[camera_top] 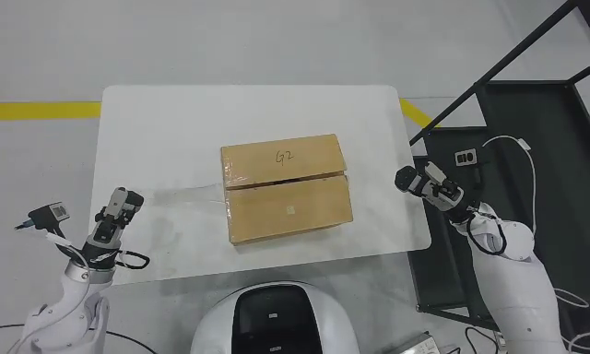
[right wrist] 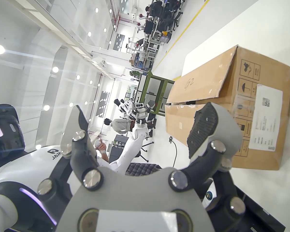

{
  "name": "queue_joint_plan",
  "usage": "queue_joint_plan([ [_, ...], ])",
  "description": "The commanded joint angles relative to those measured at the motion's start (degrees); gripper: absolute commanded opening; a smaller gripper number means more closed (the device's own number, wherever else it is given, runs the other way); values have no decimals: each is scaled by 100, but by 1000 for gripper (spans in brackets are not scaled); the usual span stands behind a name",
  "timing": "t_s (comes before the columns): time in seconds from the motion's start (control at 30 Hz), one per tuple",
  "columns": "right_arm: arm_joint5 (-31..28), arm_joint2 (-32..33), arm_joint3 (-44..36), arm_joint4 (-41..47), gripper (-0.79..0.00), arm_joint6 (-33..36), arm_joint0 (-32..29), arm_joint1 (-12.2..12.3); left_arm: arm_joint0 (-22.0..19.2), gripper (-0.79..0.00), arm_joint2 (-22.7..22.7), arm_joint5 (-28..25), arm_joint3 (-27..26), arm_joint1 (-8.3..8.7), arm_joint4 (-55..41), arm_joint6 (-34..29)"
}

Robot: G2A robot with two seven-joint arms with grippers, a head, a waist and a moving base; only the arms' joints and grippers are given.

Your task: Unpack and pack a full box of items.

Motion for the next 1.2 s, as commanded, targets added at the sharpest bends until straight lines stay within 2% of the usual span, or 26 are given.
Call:
queue_joint_plan([
  [0.0,0,0,0,0,0,0,0,0,0,0,0,0,0,0,0,-1],
  [0.83,67,-48,-61,-187,0,53,27,9,0,0,0,0,0,0,0,-1],
  [0.9,84,-153,-89,-620,0,201,153,30,0,0,0,0,0,0,0,-1],
  [1.03,-141,-461,80,-677,0,803,467,42,0,0,0,0,0,0,0,-1],
  [1.17,-347,-772,452,-1098,0,955,845,45,0,0,0,0,0,0,0,-1],
])
